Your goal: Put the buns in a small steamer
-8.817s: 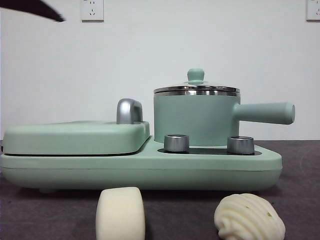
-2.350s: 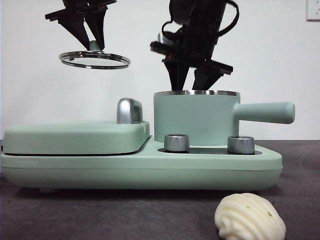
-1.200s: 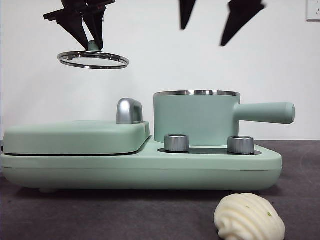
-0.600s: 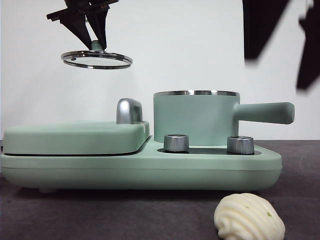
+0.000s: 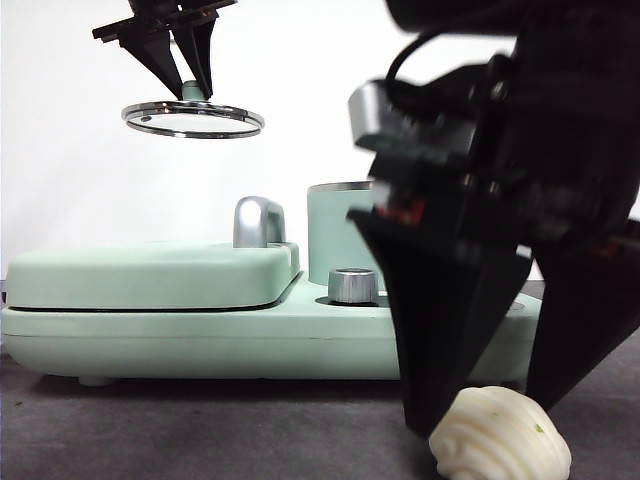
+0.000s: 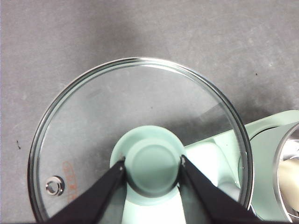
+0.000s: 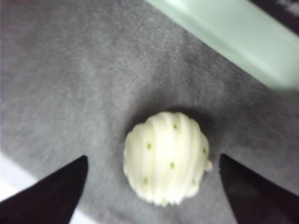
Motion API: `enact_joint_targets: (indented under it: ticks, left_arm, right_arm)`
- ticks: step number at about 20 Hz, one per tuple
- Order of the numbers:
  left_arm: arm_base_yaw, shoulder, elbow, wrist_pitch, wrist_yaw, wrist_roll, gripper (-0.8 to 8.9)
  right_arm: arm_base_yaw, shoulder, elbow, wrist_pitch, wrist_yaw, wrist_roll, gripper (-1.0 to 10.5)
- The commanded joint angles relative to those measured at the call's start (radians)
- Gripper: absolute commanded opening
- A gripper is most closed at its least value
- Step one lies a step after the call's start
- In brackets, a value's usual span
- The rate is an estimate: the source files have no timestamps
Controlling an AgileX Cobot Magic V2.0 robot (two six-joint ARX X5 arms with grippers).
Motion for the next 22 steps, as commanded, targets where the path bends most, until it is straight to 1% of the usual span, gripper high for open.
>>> enact_joint_targets:
  ticks: [1, 3, 5, 6, 7, 9, 12, 15, 18, 22]
  left_arm:
    - [-0.004, -0.005, 0.045, 0.018, 0.001, -0.001, 0.87]
    - [-0.004, -0.005, 0.045, 0.018, 0.001, -0.002, 0.87]
    - [-0.004, -0.005, 0.045, 0.018, 0.001, -0.001, 0.87]
    - [-0.004, -0.005, 0.045, 0.018, 0.001, -0.002, 0.87]
    - [-0.004, -0.005, 0.045, 0.018, 0.002, -0.002, 0.87]
    - [-0.004, -0.005, 0.045, 0.018, 0.002, -0.002, 0.87]
    - [-0.005, -0.005, 0.045, 0.017, 0.001, -0.002, 0.87]
    - [-0.005, -0.005, 0.045, 0.017, 0.002, -0.002, 0.88]
    - [-0.011, -0.005, 0.045, 0.017, 0.002, -0.001, 0.87]
    - [-0.017, -0.005, 0.045, 0.018, 0.002, -0.001, 0.87]
  right_arm:
    - [0.010, 0.044, 0.005, 0.016, 0.004, 0.010, 3.4]
    - [0.010, 0.061, 0.005, 0.015, 0.004, 0.011, 2.9]
    - [0.010, 0.061, 0.005, 0.016, 0.005, 0.011, 1.6]
    - [0.010, 0.061, 0.005, 0.016, 0.004, 0.014, 1.2]
    - [0.010, 0.061, 0.010, 0.014, 0.001, 0.014, 1.1]
    - [0.004, 0.059, 0.062, -0.045, -0.001, 0.013, 1.1]
    - [-0.027, 0.059, 0.240, -0.255, 0.000, -0.019, 1.1]
    - [-0.100, 0.060, 0.468, -0.449, 0.000, -0.060, 1.1]
    - [-0.211, 0.097, 0.697, -0.546, 0.000, -0.142, 1.1]
    - [-0.356, 0.237, 0.967, -0.619, 0.000, -0.238, 1.1]
